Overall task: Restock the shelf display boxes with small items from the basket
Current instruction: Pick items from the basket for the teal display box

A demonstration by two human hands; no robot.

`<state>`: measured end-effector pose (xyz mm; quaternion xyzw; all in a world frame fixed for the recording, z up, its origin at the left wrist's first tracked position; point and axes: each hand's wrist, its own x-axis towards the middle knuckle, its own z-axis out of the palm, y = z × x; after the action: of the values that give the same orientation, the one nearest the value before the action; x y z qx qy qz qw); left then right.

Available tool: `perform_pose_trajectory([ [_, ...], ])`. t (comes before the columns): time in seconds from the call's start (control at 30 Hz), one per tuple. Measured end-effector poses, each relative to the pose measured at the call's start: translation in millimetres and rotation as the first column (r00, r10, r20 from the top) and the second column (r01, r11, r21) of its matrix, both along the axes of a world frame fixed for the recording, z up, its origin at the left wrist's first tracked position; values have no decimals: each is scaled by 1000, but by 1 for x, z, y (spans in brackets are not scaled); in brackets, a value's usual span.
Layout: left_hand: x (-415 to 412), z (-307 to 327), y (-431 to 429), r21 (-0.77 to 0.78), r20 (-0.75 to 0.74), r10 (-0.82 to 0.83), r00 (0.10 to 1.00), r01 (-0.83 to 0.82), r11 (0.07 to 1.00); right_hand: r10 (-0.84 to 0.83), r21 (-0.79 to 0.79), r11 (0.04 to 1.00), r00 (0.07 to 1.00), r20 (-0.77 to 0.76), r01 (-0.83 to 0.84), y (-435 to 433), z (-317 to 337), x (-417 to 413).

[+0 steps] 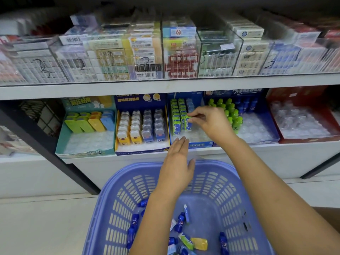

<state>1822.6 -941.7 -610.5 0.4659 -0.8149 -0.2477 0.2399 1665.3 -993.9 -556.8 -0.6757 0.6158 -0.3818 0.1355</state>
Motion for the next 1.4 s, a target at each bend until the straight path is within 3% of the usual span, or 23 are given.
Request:
perform_pose_trajectory([
  [0.3,2,0,0,-1,7,-11,1000,11,1000,9,42,999,1000,-14,-8,-6,6,-7],
  [0.47,2,2,1,-1,13,-19,1000,19,1000,3,63,998,994,111,-10,-6,3,-9],
  [0.67,2,0,0,-10,30,-16,999,16,1000,12,104,994,990,140,-27,-9,-2,-5],
  [0.87,3,-1,-2,-12,26,-32,999,33,999,42,10,999,994,-98,-41,-6,-6,2],
  [1.03,8,0,-4,17,9,-70,997,70,997,23,61,998,992,-128,-16,3,-4,7],
  [1.2,26,3,-4,-65,-197,5,980,-18,998,35,106,994,977,-209,-13,25,0,13],
  [1.3,40,-17,0,89,-161,50,986,-36,995,190,347,929,970,-155,-127,47,-23,31],
  [1.4,56,-59,7,374,195,-6,981,-69,925,380,678,725,892,-247,-121,64,-77,46],
])
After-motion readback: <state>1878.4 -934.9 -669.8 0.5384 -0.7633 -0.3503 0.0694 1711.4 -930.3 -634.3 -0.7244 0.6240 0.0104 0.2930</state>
